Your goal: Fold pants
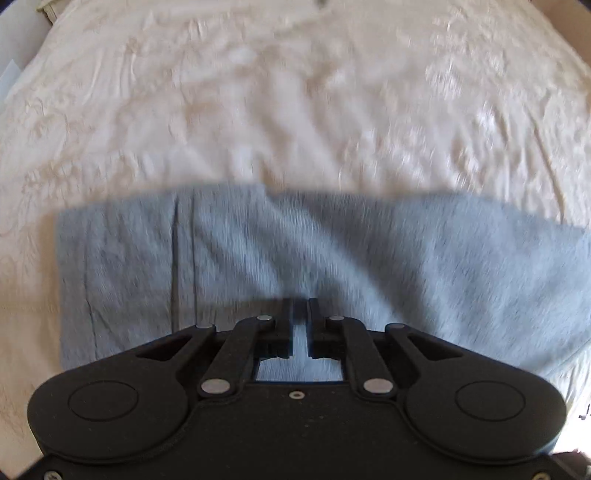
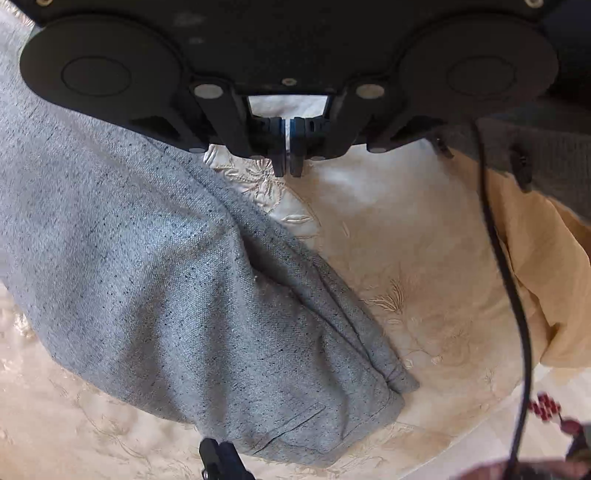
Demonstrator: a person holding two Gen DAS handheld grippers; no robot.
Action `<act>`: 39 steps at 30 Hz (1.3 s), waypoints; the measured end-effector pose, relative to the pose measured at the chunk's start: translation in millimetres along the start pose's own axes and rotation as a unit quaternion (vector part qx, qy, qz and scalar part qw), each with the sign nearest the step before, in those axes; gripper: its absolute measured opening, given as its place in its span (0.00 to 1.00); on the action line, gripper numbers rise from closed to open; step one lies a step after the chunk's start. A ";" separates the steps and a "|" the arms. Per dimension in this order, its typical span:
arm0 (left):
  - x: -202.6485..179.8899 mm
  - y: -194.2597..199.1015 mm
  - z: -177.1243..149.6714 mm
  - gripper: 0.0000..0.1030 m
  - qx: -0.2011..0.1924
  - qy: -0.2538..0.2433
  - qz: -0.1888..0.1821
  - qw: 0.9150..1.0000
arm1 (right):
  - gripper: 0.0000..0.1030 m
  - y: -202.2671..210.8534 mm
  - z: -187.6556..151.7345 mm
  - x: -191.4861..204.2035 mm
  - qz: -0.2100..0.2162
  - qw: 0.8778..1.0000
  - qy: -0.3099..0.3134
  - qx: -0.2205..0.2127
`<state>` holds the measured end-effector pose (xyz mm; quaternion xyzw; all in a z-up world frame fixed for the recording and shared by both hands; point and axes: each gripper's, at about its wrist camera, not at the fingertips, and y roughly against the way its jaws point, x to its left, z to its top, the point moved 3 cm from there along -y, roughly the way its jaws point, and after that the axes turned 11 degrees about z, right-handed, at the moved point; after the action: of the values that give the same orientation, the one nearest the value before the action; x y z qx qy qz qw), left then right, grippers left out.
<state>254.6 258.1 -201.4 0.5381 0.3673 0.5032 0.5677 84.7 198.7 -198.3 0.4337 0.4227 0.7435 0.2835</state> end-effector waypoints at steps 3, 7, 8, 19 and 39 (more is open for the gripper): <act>6.2 -32.7 -31.7 0.12 0.062 0.019 -0.015 0.998 | 0.11 35.6 6.5 -23.1 -0.010 0.999 -0.033 -0.037; 17.1 -32.0 -38.6 0.12 0.067 0.049 -0.033 0.996 | 0.23 91.8 30.9 -74.7 -0.055 0.989 -0.080 -0.114; 19.5 -33.9 -37.1 0.12 0.075 0.061 -0.036 0.995 | 0.27 102.0 38.9 -89.8 -0.062 0.985 -0.094 -0.133; 15.0 -37.3 -32.3 0.11 0.068 0.048 -0.016 0.996 | 0.31 70.9 140.5 -232.0 -0.055 0.956 -0.242 -0.154; 9.8 -42.8 -36.4 0.09 0.065 0.049 -0.015 0.997 | 0.31 62.8 106.1 -178.9 0.032 0.975 -0.194 -0.104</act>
<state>229.4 280.0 -247.7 0.5432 0.4349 0.4955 0.5199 258.0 67.9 -187.7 0.5512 0.2662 0.6936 0.3799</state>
